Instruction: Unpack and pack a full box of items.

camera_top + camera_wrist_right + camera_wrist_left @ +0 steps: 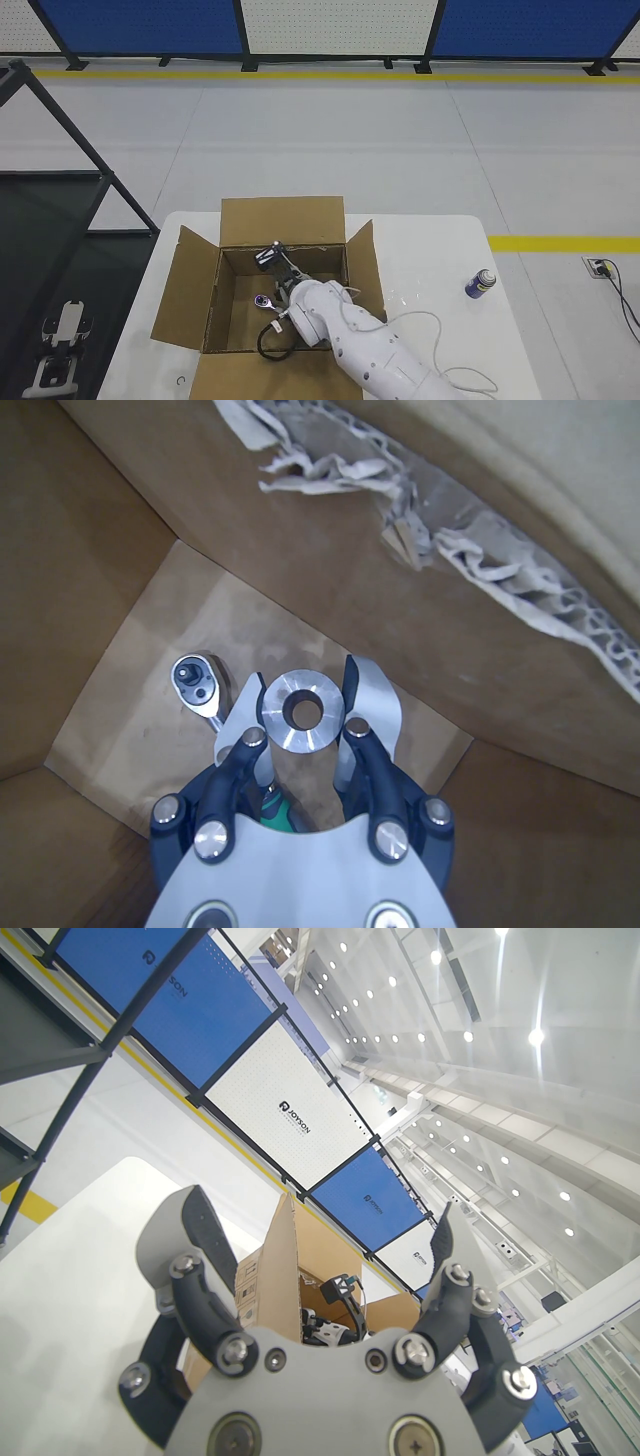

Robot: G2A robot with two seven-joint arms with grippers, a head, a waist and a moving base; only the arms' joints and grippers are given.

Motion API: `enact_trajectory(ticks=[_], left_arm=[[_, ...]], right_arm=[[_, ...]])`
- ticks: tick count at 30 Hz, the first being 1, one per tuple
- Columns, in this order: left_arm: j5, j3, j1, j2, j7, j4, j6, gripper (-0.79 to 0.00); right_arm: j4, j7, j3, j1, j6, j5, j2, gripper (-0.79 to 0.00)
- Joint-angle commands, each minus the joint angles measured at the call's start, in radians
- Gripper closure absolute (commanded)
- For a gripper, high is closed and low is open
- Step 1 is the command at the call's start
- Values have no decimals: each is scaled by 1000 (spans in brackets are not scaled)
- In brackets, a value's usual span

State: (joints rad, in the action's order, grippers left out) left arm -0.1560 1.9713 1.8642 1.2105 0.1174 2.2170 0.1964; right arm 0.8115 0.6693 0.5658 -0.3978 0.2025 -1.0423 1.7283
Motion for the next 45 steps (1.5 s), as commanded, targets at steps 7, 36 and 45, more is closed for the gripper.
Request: enact_trajectory(ticks=[7,36,45], left_arm=[[0,0,0,0,0,0,0,-785],[0,0,0,0,0,0,0,-785],[0,0,0,0,0,0,0,-785]], right_arm=[[-132,13,-6,46,-23,42,54,-299],[567,7,264,-329,-18,-300,-92,-554],[1181,-98,456,-710,-146,-541,-179,-705]])
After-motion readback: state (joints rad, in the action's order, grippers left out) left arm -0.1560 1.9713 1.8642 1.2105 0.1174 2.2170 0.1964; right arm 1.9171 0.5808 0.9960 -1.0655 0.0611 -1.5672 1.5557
